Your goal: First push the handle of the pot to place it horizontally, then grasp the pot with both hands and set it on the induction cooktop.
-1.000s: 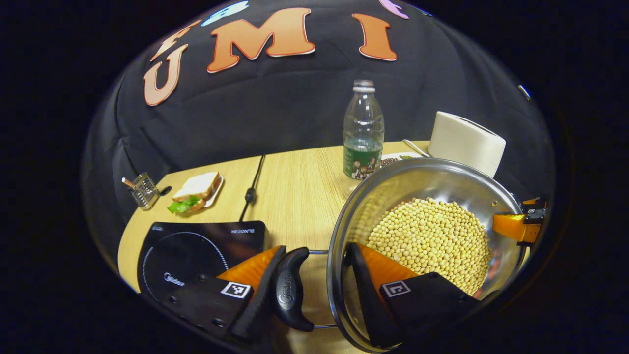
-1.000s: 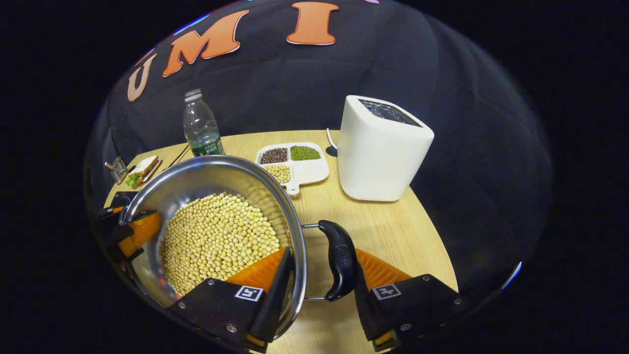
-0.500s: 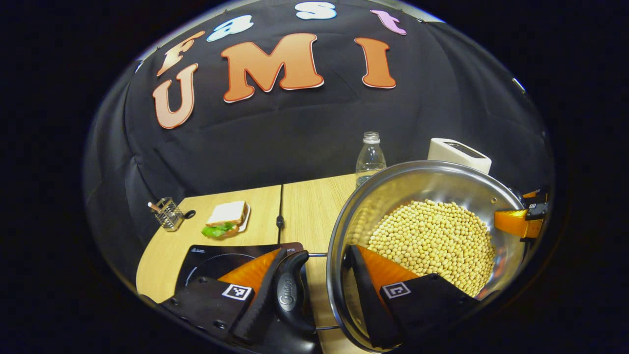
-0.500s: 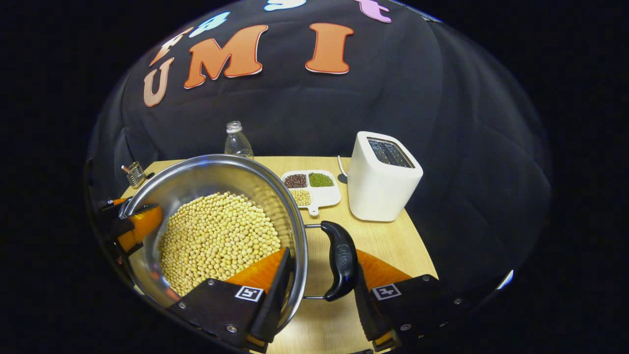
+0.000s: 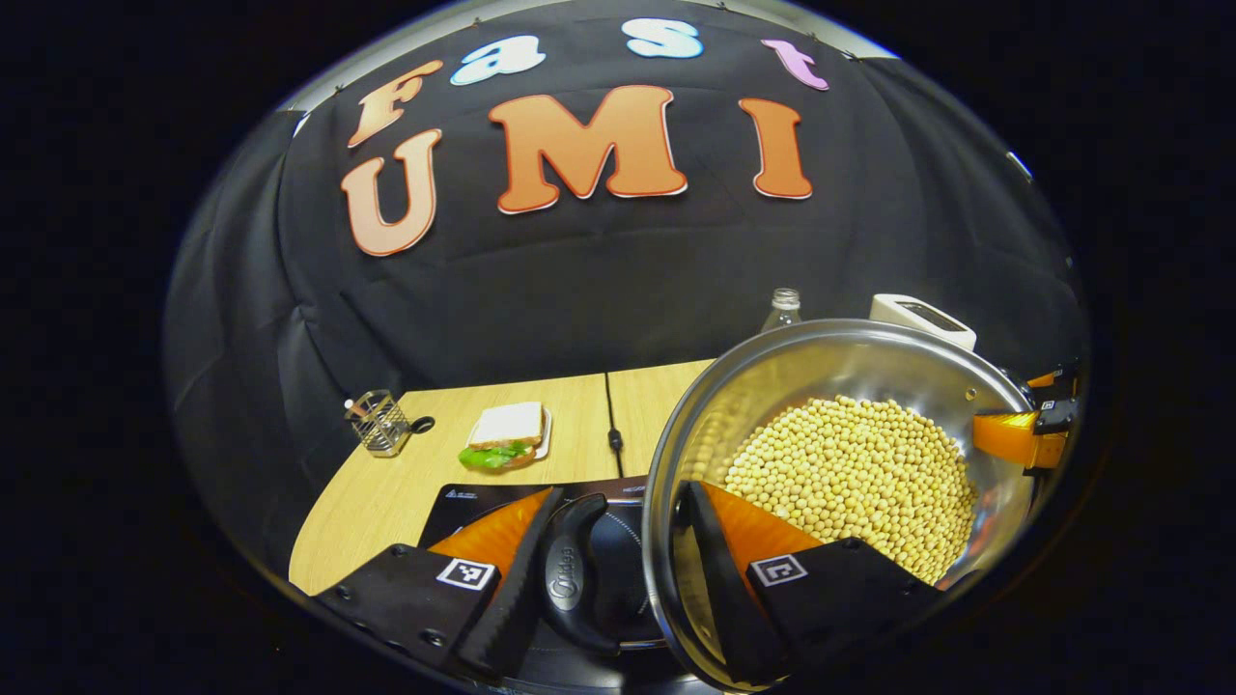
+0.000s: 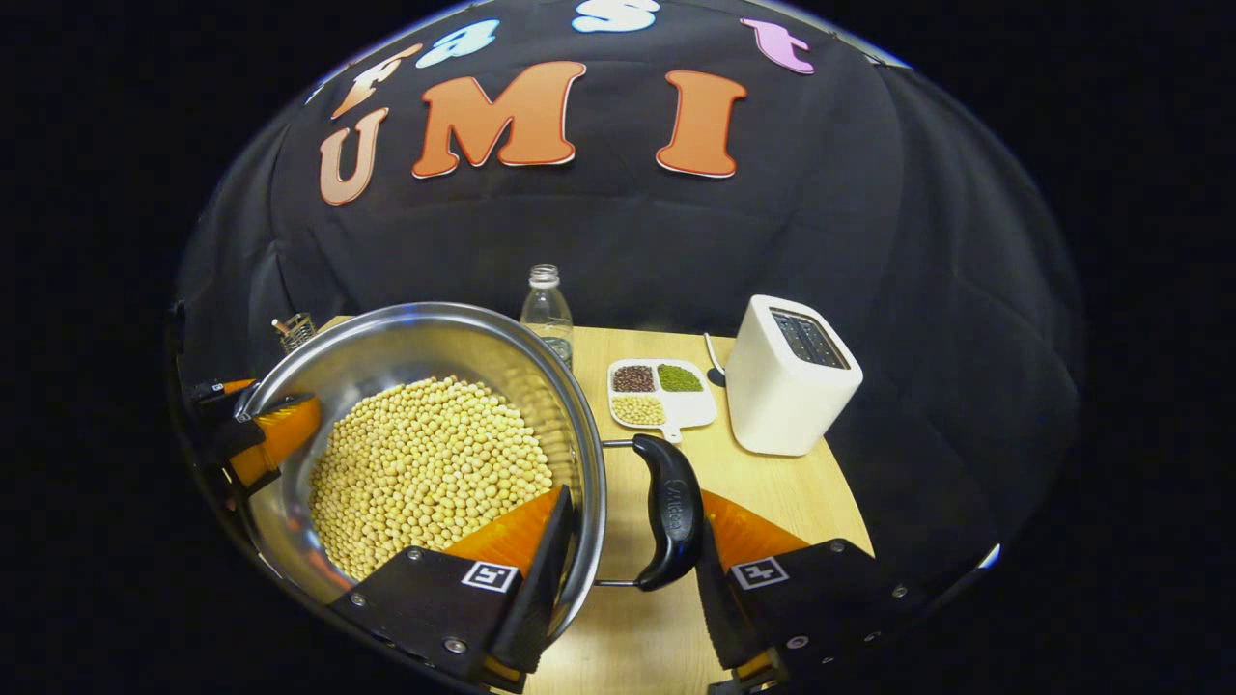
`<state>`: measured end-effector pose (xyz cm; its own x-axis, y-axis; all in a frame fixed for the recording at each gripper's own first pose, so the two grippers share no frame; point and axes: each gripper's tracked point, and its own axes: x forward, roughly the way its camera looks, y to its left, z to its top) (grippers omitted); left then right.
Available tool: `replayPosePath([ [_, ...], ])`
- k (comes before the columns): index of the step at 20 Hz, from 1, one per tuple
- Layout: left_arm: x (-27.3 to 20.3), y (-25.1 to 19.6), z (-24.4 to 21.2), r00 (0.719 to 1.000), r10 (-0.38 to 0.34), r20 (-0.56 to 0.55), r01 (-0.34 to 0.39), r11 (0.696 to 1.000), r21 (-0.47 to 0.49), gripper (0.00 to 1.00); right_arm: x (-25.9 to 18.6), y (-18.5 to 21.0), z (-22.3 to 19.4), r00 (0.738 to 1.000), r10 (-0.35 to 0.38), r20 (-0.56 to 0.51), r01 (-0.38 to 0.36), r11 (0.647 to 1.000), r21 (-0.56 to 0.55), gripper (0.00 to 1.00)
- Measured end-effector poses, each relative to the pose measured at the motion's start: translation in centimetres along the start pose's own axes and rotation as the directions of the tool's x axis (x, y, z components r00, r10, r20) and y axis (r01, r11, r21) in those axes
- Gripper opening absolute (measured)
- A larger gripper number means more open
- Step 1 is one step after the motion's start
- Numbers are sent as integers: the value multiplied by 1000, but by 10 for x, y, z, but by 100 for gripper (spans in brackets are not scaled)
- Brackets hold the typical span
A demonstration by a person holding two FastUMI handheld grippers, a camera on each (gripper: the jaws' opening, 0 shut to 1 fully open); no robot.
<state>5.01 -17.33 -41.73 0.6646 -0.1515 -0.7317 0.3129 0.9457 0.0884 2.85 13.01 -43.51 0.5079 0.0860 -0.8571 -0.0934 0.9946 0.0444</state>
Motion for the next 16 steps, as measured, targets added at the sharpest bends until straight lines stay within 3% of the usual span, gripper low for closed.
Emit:
replayPosePath([
  [2,-4,15,1,1000,16,5,-16,1000,-2,84,-2,14,4,1000,11,6,-11,1000,-9,66],
  [4,-9,26,2,1000,31,5,-31,999,-5,81,-4,26,6,1000,25,1,-25,1000,-10,66],
  [5,-10,34,3,999,37,6,-37,999,-7,81,-4,33,7,1000,30,2,-30,999,-13,62],
  [6,-10,43,0,999,43,8,-43,999,-10,81,-6,38,11,999,36,7,-35,999,-19,66],
  [7,-10,50,0,999,48,10,-48,999,-15,78,-7,45,12,999,40,8,-40,999,-23,66],
  [10,-15,68,3,998,62,8,-62,998,-28,84,-9,59,21,999,51,19,-50,998,-39,66],
  [16,-24,102,3,995,98,6,-98,995,-38,81,-10,92,27,996,84,22,-82,995,-57,66],
])
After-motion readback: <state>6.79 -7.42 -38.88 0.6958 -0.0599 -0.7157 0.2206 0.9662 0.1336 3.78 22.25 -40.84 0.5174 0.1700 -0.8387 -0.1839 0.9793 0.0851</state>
